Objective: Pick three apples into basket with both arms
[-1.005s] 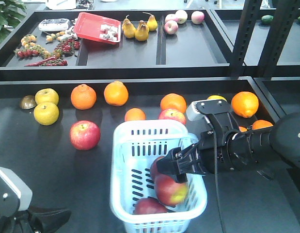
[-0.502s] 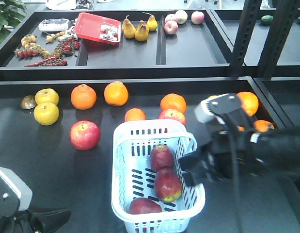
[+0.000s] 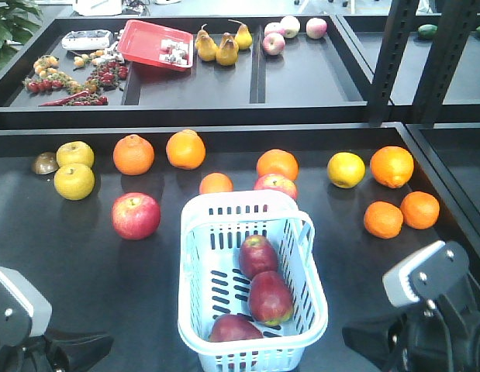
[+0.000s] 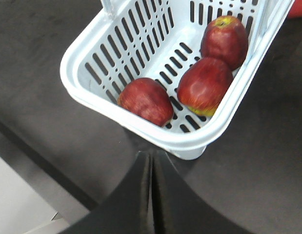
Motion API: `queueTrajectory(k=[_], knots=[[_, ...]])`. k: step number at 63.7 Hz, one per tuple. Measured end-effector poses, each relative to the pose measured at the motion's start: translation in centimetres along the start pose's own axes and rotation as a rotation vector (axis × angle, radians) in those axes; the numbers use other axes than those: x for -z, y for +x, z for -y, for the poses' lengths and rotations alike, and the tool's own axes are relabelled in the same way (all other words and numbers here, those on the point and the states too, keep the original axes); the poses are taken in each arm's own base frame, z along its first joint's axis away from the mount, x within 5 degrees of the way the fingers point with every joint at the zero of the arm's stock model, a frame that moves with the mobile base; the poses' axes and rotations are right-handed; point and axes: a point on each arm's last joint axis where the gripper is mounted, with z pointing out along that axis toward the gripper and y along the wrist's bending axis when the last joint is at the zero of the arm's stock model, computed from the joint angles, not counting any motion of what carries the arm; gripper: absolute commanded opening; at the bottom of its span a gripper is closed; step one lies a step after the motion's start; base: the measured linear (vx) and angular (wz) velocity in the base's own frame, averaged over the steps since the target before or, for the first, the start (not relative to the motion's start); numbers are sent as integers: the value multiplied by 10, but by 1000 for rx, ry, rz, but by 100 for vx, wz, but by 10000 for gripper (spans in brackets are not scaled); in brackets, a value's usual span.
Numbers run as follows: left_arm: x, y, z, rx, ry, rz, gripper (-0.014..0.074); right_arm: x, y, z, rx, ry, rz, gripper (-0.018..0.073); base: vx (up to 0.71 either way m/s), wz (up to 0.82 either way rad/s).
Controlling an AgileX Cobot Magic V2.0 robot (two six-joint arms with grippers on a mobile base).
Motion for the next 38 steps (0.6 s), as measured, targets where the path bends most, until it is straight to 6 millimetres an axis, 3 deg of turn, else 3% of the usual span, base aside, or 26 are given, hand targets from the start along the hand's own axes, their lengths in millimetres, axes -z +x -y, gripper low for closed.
queueTrajectory(k=[38], knots=[[0,0,0,0,0,0,-7,2,5,-3,1,-32,-35,-7,0,0]])
